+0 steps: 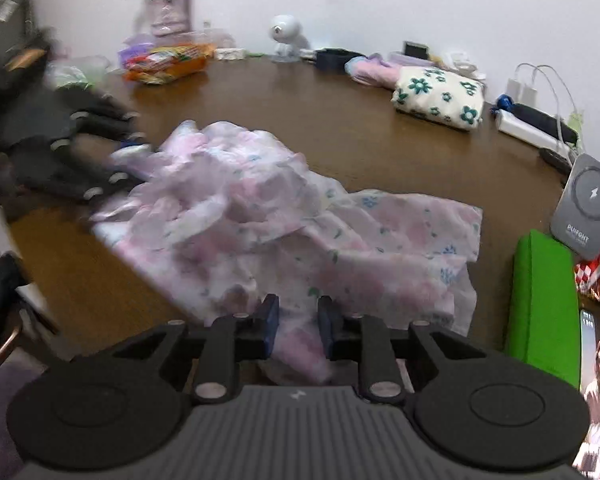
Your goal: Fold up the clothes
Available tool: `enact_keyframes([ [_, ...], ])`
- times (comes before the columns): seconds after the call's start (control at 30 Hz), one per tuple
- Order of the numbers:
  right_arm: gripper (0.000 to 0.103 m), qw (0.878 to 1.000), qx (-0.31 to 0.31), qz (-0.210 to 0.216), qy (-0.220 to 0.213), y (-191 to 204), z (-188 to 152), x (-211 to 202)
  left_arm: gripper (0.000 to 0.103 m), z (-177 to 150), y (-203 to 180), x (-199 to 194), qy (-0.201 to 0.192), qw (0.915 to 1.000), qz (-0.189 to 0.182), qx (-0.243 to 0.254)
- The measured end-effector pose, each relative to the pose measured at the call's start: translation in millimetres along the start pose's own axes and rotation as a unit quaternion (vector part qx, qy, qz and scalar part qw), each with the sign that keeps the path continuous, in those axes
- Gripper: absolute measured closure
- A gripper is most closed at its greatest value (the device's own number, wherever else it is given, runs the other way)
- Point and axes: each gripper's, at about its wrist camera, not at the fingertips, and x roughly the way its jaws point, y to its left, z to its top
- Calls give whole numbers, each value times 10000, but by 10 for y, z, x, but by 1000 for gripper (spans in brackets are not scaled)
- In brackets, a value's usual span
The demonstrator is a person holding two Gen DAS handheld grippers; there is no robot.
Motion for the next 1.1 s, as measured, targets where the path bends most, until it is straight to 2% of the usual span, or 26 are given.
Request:
enact_keyframes([
  [0.1, 82, 9987, -254, -410, 176, 54, 327, 306, 81, -36, -233, -105, 128, 9963, 722, -449],
  [0.17, 82, 9975, -425, -503, 260, 88, 619, 591, 82, 6, -387, -133, 285, 9873, 1175, -1027],
  [0.23, 82, 9979, -438, -392, 263, 114, 950, 920, 83, 111, -498, -86, 372, 9689, 1522, -1916],
  [0.3, 82, 9994, -272, -191, 123, 81, 1256, 1142, 82, 233, -593, -5, 382, 9422, 1796, -2801],
  [0.33, 81, 9999, -114, -71, 30, 40, 1393, 1194, 81, 289, -633, 19, 289, 9354, 1824, -3016],
  [0.37, 81, 10000, 44, 50, -63, -1, 1531, 1245, 80, 330, -668, -6, 140, 9333, 1741, -3138],
  [0.4, 80, 9995, 143, 125, -240, -47, 1598, 1148, 74, 362, -695, -65, -32, 9341, 1594, -3195],
  [0.43, 78, 9988, 144, 152, -443, -81, 1591, 962, 69, 374, -701, -190, -223, 9398, 1368, -3123],
  [0.47, 69, 9977, 136, 174, -648, -113, 1578, 770, 59, 355, -680, -320, -360, 9441, 1259, -3026],
  [0.5, 62, 9973, 137, 225, -678, -113, 1477, 636, 49, 300, -633, -426, -457, 9456, 1282, -2956],
  [0.57, 62, 9968, 143, 333, -706, -106, 1258, 381, 35, 189, -541, -638, -652, 9481, 1329, -2813],
  [0.63, 63, 9953, 273, 604, -705, -88, 964, 209, 34, 64, -442, -802, -781, 9492, 1342, -2738],
  [0.67, 63, 9933, 429, 845, -655, -72, 801, 145, 35, -26, -382, -784, -715, 9476, 1281, -2838],
  [0.77, 61, 9850, 604, 1503, -595, 61, 420, 43, 36, -222, -310, -708, -686, 9469, 892, -3014],
  [0.83, 57, 9848, 482, 1629, -363, 176, 271, 79, 36, -263, -316, -599, -675, 9491, 706, -2996],
  [0.87, 52, 9856, 432, 1611, -260, 226, 241, 126, 40, -262, -316, -534, -588, 9505, 661, -2978],
  [0.9, 53, 9864, 383, 1589, -158, 278, 213, 175, 63, -260, -316, -468, -501, 9519, 615, -2959],
  [0.93, 56, 9872, 329, 1554, -161, 320, 199, 212, 79, -252, -320, -423, -440, 9532, 552, -2939],
  [0.97, 72, 9873, 318, 1546, -167, 335, 205, 266, 100, -232, -330, -410, -419, 9545, 463, -2915],
  [1.0, 94, 9877, 394, 1505, -135, 334, 213, 323, 97, -212, -341, -397, -397, 9558, 374, -2890],
  [1.1, 96, 9911, 571, 1159, -306, 213, 281, 316, 96, -227, -447, -460, -472, 9602, 14, -2751],
])
